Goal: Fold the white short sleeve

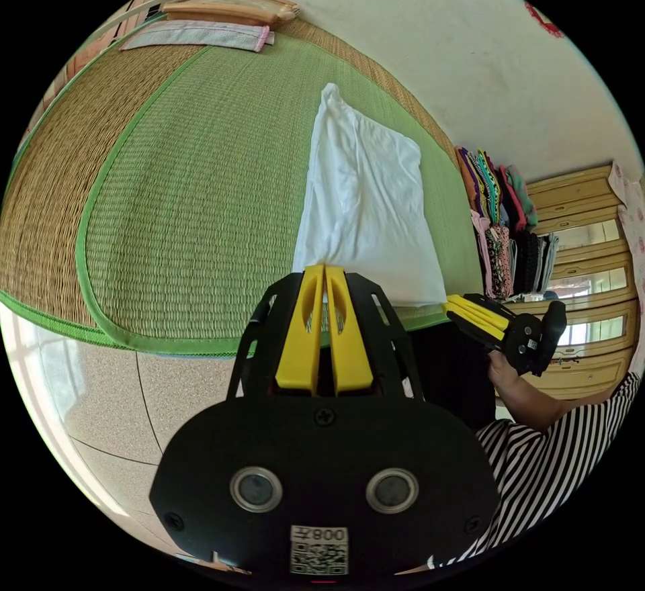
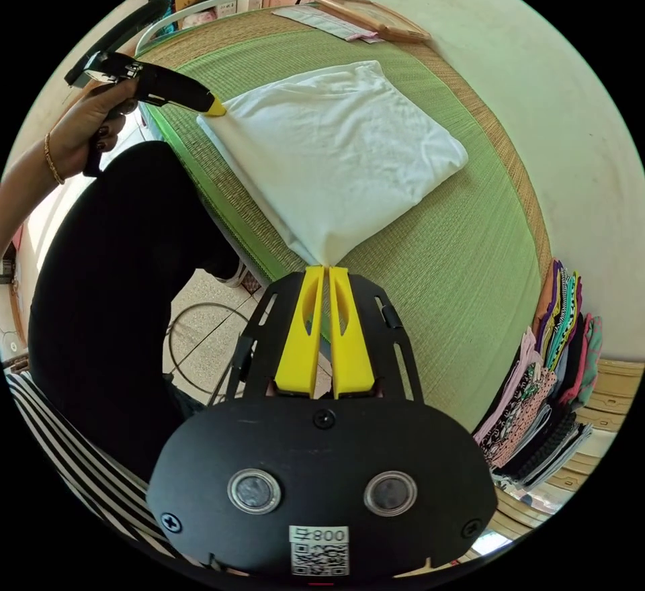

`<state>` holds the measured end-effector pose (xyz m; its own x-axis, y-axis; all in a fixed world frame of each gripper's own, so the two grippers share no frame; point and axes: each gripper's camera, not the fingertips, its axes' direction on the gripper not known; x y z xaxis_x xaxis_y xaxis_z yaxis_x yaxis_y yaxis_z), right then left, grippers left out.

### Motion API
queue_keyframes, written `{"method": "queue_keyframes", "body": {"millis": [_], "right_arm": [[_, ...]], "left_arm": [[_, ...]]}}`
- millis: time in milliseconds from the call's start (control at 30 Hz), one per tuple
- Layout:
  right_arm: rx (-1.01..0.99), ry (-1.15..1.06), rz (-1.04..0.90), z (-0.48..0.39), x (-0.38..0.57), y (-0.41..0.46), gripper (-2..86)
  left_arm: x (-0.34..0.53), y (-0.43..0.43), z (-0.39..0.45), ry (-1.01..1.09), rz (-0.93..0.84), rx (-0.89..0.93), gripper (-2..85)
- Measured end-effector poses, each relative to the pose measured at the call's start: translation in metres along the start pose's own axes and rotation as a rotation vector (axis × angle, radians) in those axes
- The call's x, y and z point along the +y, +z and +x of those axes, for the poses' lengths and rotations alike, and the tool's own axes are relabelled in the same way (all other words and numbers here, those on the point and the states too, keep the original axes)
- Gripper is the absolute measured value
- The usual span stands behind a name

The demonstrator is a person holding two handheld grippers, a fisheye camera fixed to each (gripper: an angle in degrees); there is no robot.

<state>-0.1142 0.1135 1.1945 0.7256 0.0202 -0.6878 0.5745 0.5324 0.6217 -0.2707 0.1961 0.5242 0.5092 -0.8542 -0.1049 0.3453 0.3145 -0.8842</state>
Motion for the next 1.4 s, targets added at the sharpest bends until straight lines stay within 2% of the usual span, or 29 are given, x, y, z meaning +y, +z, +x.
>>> {"method": "queue_keyframes", "body": {"millis": [433,633,867,933,1000,1167,1267,1400], "right_arm": [[-0.028,-0.045,-0.041,0.011,0.022,0.016,0.5],[-0.129,0.008,-0.047,0.046,0.039,0.017,0.7],[-0.331,0.085,0.146,0.101,0.032,-0.008,0.4],[-0.377,0.1,0.124,0.11,0.027,0.008,1.0],[-0.407,0.105,0.019,0.117,0.025,0.042,1.0],[-0.462,0.158,0.071,0.145,0.039,0.04,1.8],[-0.459,0.148,0.027,0.153,0.042,0.054,1.6],[-0.548,0.194,0.059,0.183,0.049,0.054,0.5]], "left_arm": [[0.001,0.001,0.004,-0.006,-0.003,0.022,0.1],[0.0,0.002,0.002,-0.026,-0.001,0.054,0.1],[0.007,-0.008,0.001,-0.067,0.062,0.091,0.1],[0.006,-0.003,-0.001,-0.086,0.038,0.071,0.1],[0.005,0.005,-0.004,-0.085,0.021,0.068,0.1],[0.007,-0.002,0.001,-0.088,0.062,0.067,0.2],[0.007,0.008,-0.001,-0.099,0.015,0.066,0.1],[0.009,0.01,-0.002,-0.117,0.045,0.106,0.1]]}}
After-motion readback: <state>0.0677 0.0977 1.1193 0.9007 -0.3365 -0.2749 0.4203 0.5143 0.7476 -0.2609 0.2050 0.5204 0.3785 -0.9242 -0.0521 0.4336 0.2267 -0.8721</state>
